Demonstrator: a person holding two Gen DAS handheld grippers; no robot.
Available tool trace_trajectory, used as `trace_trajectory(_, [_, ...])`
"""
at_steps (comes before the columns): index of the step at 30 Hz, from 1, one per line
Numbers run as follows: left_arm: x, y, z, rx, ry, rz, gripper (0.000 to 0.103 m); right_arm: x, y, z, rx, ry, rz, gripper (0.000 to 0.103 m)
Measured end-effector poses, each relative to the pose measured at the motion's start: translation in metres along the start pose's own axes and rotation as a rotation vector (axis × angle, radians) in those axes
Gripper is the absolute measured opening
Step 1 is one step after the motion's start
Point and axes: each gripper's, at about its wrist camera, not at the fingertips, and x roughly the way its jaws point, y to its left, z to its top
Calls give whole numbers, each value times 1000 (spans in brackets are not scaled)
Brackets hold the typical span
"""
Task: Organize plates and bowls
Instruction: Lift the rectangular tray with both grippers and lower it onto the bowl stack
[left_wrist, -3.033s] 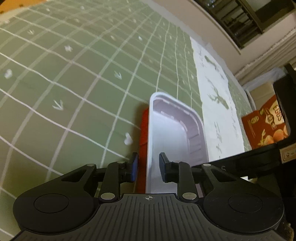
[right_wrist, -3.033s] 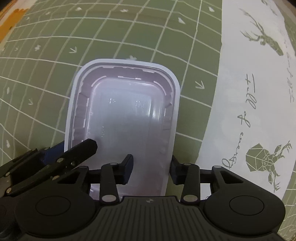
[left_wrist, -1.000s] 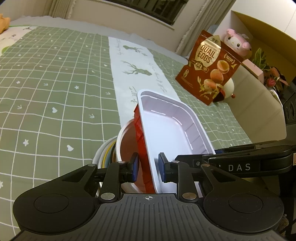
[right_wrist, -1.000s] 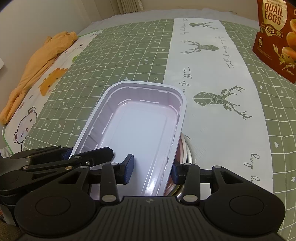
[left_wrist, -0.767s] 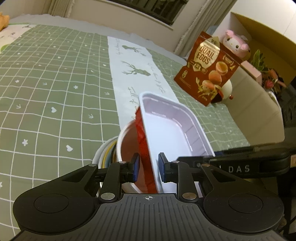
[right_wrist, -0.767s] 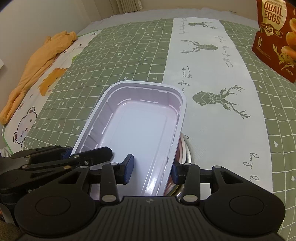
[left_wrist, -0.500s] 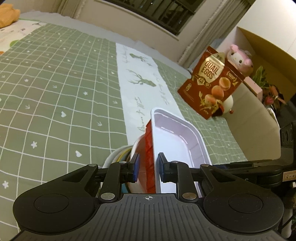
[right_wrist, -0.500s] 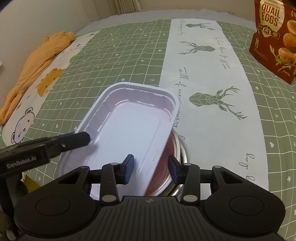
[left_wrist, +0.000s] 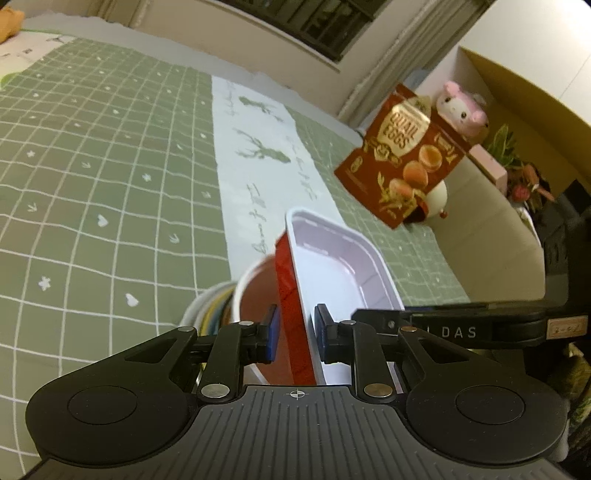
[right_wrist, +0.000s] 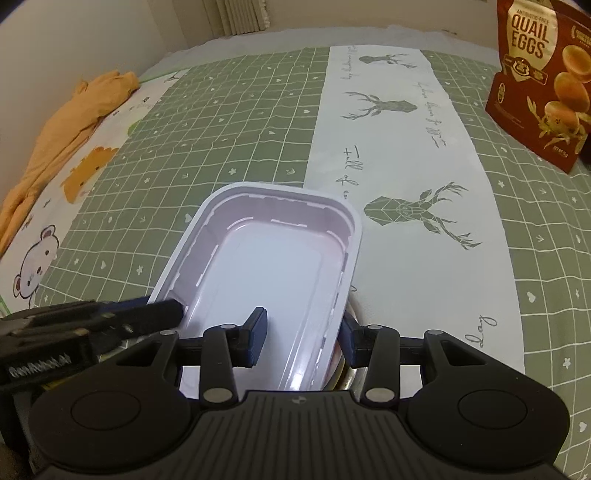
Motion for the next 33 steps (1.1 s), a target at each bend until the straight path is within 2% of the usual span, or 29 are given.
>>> trace_trajectory(4, [-7, 14, 6, -61, -26, -4, 22, -1, -2, 2, 8, -7, 4, 42])
trace_trajectory(7, [-5, 19, 8, -85, -18, -6, 22, 1, -2, 3, 12, -7, 8, 42])
trace_trajectory(13, [-5, 9, 3, -33, 22, -57, 22, 5, 3, 2, 1, 1, 17, 42])
trace_trajectory(18, [-8, 0, -1, 4, 24, -59, 22, 4, 5, 2, -6, 0, 18, 42])
trace_trajectory(23, [-8, 8, 3, -35, -7, -5, 22, 2, 1, 3, 1, -2, 13, 42])
trace_trajectory(27, [-2, 16, 6, -75, 4, -18, 23, 1, -2, 4, 14, -8, 5, 42])
trace_trajectory(33, [-2, 6, 1, -30, 33, -54, 22, 1, -1, 6, 19, -14, 11, 42])
